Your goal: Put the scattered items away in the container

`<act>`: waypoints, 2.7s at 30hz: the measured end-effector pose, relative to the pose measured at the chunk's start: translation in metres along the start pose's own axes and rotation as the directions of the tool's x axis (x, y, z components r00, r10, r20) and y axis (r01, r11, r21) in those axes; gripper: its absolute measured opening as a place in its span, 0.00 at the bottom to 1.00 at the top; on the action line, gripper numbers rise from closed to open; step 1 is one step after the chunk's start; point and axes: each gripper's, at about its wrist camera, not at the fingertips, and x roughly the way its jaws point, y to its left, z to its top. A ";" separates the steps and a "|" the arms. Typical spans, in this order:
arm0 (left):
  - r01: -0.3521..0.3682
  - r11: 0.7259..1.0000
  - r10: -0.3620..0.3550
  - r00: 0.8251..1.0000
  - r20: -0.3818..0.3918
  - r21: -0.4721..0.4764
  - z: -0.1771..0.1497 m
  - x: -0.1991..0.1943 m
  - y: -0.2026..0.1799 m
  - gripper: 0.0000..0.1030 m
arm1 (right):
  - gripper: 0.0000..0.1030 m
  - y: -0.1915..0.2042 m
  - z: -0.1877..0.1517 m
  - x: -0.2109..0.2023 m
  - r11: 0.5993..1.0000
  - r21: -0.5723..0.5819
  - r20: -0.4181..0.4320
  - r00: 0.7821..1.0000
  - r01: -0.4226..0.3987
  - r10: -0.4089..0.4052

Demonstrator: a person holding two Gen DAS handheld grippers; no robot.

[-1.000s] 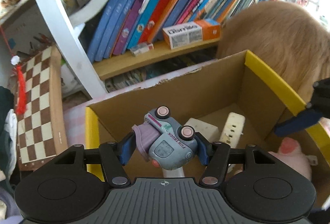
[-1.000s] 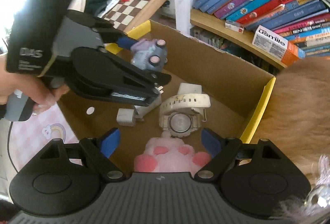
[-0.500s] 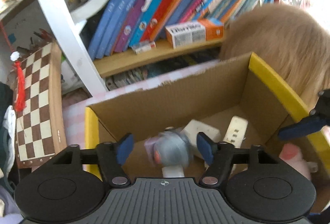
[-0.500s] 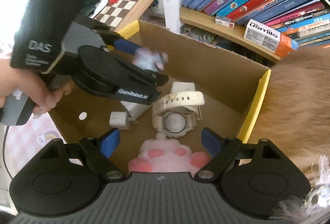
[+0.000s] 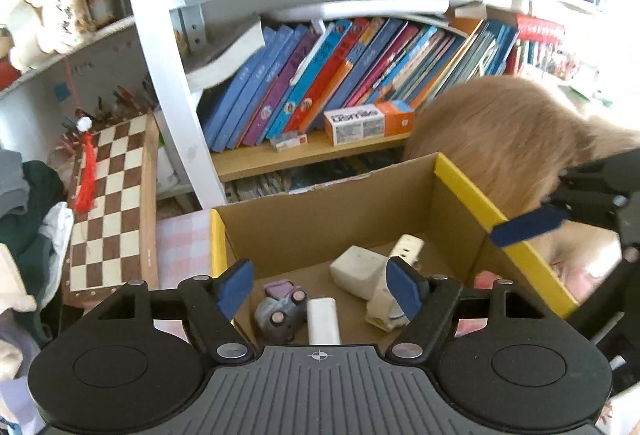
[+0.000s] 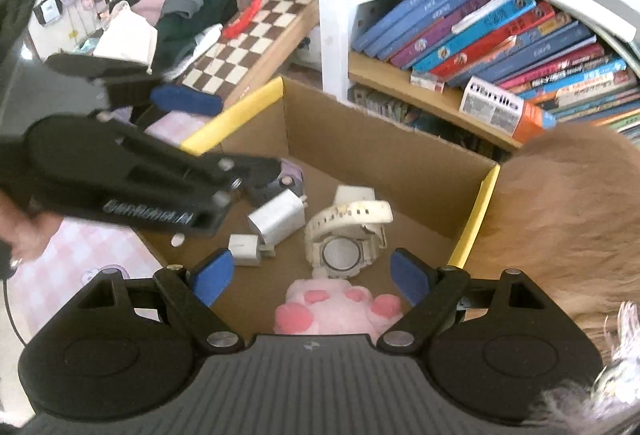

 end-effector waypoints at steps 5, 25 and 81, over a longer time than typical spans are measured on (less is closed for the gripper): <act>-0.010 1.000 0.011 0.998 0.069 -0.014 -0.014 -0.041 -0.001 0.79 | 0.83 0.016 -0.004 -0.022 0.999 -0.013 0.043 0.999 0.030 -0.029; -0.055 0.995 0.068 0.987 0.146 -0.087 -0.113 -0.155 0.011 0.81 | 0.83 0.097 -0.092 -0.102 0.975 0.073 0.115 0.969 0.212 -0.219; -0.013 1.000 0.013 0.997 -0.078 0.000 -0.228 -0.174 -0.070 0.84 | 0.83 0.165 -0.225 -0.107 0.901 0.281 -0.002 0.939 0.331 -0.345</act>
